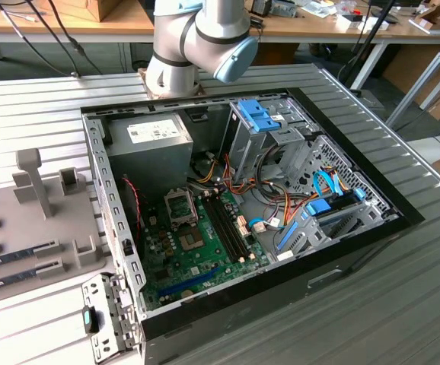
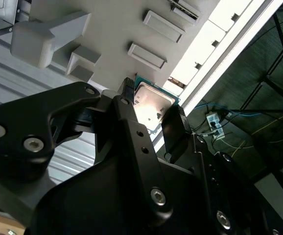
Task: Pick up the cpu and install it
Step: 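Pick up the cpu and move it towards the insertion slot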
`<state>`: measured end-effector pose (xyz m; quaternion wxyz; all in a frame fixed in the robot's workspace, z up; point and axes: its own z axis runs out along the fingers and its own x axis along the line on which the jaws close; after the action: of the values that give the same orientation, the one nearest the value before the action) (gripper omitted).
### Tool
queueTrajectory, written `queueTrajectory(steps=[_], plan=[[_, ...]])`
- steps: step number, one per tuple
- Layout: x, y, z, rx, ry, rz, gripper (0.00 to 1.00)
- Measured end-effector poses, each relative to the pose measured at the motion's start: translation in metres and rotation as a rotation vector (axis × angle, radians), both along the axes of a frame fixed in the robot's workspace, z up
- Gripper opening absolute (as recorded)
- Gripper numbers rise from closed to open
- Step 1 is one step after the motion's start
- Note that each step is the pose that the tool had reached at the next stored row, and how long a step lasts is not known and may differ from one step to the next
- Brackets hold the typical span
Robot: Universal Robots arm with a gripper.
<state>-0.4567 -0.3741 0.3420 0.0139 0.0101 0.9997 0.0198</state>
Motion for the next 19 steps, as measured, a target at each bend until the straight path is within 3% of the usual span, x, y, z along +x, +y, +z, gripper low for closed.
queueTrajectory(steps=[19], plan=[[0.0000,0.0000,0.0056,0.0049,0.0001,0.000,0.47]])
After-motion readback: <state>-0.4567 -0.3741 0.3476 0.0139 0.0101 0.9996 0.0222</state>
